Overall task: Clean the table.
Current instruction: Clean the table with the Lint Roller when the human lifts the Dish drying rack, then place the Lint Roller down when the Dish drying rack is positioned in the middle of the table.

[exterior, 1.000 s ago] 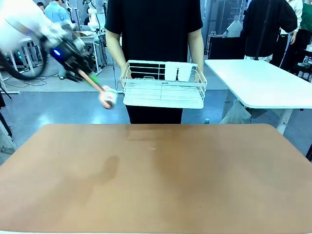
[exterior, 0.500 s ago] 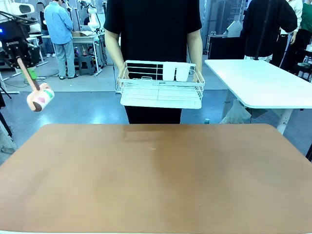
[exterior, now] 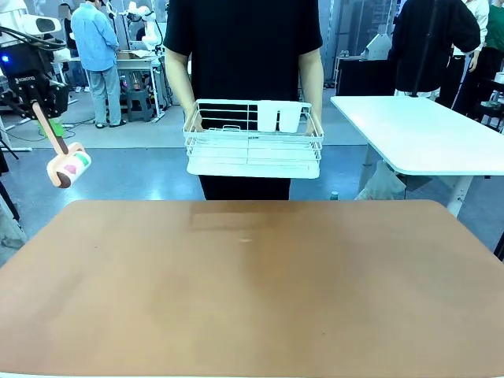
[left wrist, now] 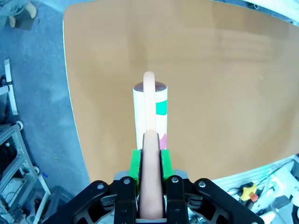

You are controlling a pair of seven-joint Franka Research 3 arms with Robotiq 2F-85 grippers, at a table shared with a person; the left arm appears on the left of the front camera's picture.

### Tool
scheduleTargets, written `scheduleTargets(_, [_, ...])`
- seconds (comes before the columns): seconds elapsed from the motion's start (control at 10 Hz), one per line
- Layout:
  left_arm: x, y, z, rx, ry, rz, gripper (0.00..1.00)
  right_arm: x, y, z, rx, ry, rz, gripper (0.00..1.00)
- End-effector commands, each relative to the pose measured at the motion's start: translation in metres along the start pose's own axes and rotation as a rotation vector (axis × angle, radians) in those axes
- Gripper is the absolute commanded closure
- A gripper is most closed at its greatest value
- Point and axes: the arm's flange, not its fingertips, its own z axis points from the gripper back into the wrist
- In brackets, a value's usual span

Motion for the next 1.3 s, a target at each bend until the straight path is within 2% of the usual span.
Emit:
scheduleTargets(0.0, [-0.0006,0.0022,0.0053,0.011,0.001,0.001,0.79,0.0006,0.0037,0.0008,0.018,-0.004,0.007,0.0])
scheduleTargets(1.2, [-0.0006,0.0022,0.0053,0.011,0.001,0.001,0.79,0.0006,0.0037,0.0008,0.018,-0.004,0.007,0.0])
